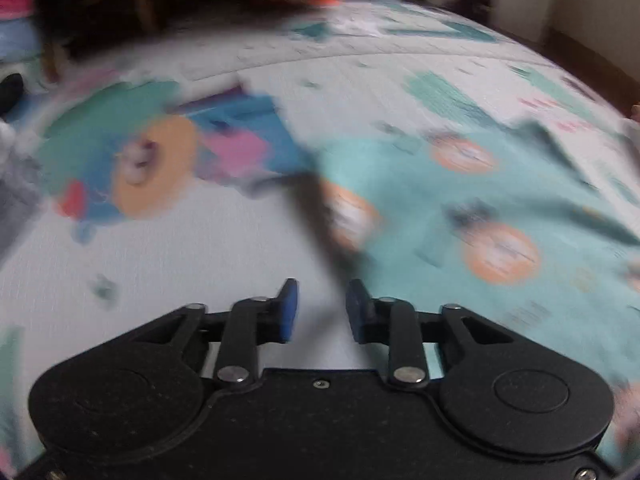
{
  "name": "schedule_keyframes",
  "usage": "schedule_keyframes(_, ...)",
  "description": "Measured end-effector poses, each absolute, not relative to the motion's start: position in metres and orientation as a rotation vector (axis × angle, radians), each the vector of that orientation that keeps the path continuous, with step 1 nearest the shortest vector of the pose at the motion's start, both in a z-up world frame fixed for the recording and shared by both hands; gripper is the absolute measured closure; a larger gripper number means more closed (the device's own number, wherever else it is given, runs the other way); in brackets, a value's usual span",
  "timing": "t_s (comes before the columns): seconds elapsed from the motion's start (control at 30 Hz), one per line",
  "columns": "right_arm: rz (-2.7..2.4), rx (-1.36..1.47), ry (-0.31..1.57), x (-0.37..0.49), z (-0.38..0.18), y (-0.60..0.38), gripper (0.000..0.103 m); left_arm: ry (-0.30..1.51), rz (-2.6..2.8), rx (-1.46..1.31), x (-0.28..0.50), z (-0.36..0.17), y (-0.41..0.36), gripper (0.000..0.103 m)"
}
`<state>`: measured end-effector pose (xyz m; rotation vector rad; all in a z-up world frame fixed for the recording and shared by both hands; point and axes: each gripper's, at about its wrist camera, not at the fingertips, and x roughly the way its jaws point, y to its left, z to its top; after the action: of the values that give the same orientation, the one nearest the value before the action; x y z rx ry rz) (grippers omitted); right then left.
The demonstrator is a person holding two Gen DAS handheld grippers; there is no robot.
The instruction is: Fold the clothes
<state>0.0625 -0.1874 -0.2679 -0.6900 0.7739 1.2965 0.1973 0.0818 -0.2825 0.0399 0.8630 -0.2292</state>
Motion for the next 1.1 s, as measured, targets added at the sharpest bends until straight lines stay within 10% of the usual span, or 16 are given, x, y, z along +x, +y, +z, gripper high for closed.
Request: schedule_keyframes(1.1, 1.032, -0.198, 0.819, 0.173, -0.245, -0.249, 0.065, 0.932, -0.518, 0.342, 0.31, -0.267, -0.008, 0.078)
